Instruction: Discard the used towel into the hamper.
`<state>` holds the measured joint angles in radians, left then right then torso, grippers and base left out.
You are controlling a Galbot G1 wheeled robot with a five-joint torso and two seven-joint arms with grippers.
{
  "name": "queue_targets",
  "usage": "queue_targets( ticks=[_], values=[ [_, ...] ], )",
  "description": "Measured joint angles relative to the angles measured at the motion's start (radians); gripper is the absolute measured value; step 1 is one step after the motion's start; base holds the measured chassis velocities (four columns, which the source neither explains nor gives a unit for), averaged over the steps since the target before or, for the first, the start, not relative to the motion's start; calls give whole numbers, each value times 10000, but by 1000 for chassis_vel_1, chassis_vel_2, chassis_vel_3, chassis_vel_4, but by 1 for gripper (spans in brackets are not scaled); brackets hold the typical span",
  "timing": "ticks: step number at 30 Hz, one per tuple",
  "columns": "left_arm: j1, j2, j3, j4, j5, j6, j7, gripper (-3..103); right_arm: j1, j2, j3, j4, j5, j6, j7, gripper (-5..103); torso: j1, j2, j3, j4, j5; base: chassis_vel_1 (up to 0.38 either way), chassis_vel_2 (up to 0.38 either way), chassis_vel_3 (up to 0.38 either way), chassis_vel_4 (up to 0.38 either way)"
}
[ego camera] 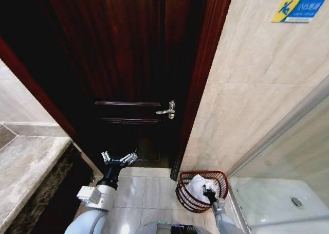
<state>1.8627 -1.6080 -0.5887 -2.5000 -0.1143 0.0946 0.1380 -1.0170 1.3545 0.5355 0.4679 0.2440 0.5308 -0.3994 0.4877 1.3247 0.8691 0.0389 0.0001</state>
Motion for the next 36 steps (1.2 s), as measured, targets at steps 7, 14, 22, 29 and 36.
queue_targets(
  ticks=[7,14,22,29,36],
  values=[
    [0,0,0,0,0,0,0,100,607,-242,37,-373,-557,-1128,-715,4,0,0,1,-1,1,0,0,0,0],
    [0,1,0,0,0,0,0,100,1191,-526,134,-756,-1324,-2169,-1283,4,0,0,1,-3,-4,0,0,0,0],
    [0,0,0,0,0,0,0,100,2451,-419,210,-1831,-2248,-2741,-1514,4,1,0,1,0,-1,0,0,0,0],
    [0,0,0,-1,0,0,0,100,3230,-59,247,-2496,-3122,-3400,-375,4,1,0,1,1,0,0,0,0,0],
    [0,0,0,0,0,0,0,100,3418,144,217,-2717,-3109,-3443,661,4,1,0,1,-1,0,0,0,0,0]
  ],
)
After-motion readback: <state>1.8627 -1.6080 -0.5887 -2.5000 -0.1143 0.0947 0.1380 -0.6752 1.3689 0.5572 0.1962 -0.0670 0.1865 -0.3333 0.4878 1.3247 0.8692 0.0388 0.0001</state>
